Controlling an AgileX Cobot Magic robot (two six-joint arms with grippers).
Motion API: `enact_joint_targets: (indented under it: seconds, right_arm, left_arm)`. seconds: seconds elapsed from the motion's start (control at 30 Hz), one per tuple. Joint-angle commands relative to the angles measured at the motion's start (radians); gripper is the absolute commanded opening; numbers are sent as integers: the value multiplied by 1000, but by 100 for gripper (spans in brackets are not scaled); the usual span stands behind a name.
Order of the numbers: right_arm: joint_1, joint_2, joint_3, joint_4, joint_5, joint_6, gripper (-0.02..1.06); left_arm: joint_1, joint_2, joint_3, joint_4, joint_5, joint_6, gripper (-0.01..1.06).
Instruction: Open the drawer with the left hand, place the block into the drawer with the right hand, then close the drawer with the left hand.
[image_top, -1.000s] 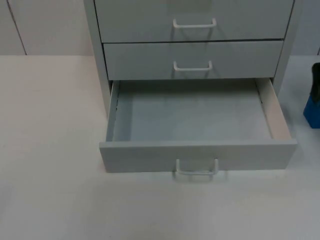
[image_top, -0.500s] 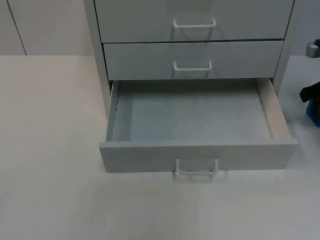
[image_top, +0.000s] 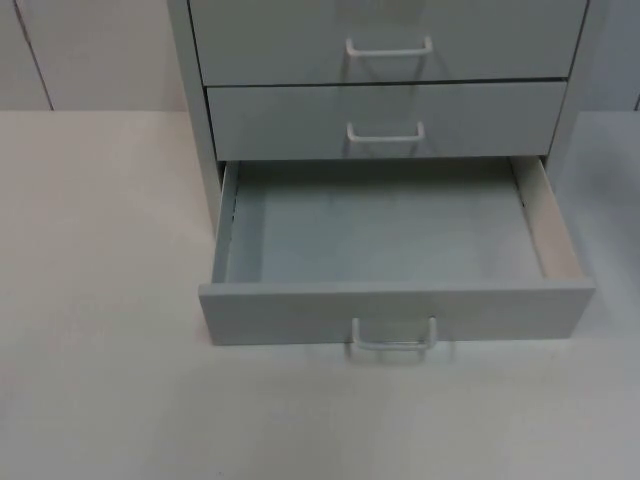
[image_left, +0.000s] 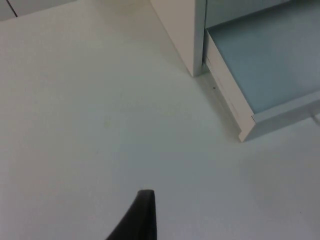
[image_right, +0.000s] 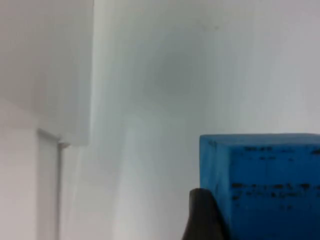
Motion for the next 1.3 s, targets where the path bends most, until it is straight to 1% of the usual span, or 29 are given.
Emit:
enact_joint_targets:
  seconds: [0.0,0.07,0.1,0.13,0.17,0.2,0.27,0.3,0.33,0.43,0.47,0.53,0.57,0.6,0.63,0.67,0.77,0.8,0.87,0.93,0.97,1.03,1.07,1.1,1.23,1.27]
  right_arm:
    - [4,-85,83,-1,-55,54,0]
    - [13,-173,225,-3,-142,102,0]
    - [20,-211,279,-3,-184,106,0]
    - [20,-211,279,-3,-184,106,0]
    - [35,-254,354,-4,-225,106,0]
    - [50,-268,385,-4,-232,111,0]
    - [88,-274,408,-9,-219,111,0]
    - [88,-274,408,-9,-219,111,0]
    - [115,-271,408,-13,-216,111,0]
    - [212,-256,406,-33,-253,141,0]
    - [212,-256,406,-33,-253,141,0]
    - [291,-234,406,-77,-292,209,0]
    - [342,-206,404,-120,-324,270,0]
    - [378,-187,394,-154,-331,320,0]
    - [378,-187,394,-154,-331,320,0]
    - [414,-159,380,-189,-329,373,0]
    - [501,-64,308,-360,-327,549,0]
    - [501,-64,308,-360,-327,549,0]
    - [540,9,257,-476,-327,693,0]
    - [563,79,202,-573,-327,805,0]
    - [563,79,202,-573,-327,805,0]
    - [562,171,141,-644,-327,889,0]
    - [562,201,117,-651,-327,910,0]
    - [562,201,117,-651,-327,910,0]
    - [561,324,36,-658,-344,920,0]
    - [561,324,36,-658,-344,920,0]
  left_arm:
    - [-4,-7,4,4,-8,2,105]
    - [-4,-7,4,4,-8,2,105]
    - [-4,-7,4,4,-8,2,105]
    - [-4,-7,4,4,-8,2,105]
    - [-4,-7,4,4,-8,2,105]
    - [-4,-7,4,4,-8,2,105]
    - [-4,-7,4,4,-8,2,105]
    - [-4,-7,4,4,-8,2,105]
    - [-4,-7,4,2,-10,2,105]
    - [-4,-7,4,0,-12,2,105]
    - [-4,-7,4,0,-12,2,105]
    - [-4,-7,4,0,-12,2,105]
    - [-4,-7,4,0,-12,2,105]
    - [-4,-7,4,0,-12,2,105]
    - [-4,-7,4,0,-12,2,105]
    - [-4,-7,4,0,-12,2,105]
    - [-4,-7,4,0,-12,2,105]
    - [-4,-7,4,0,-12,2,105]
    - [-4,-7,4,0,-12,2,105]
    - [-4,-7,4,1,-14,2,105]
    - [-4,-7,4,1,-14,2,105]
    - [-4,-7,4,1,-18,2,105]
    - [-4,-7,4,1,-18,2,105]
    - [-4,-7,4,1,-18,2,105]
    - [-4,-7,4,1,-18,2,105]
    - [-4,-7,4,1,-18,2,105]
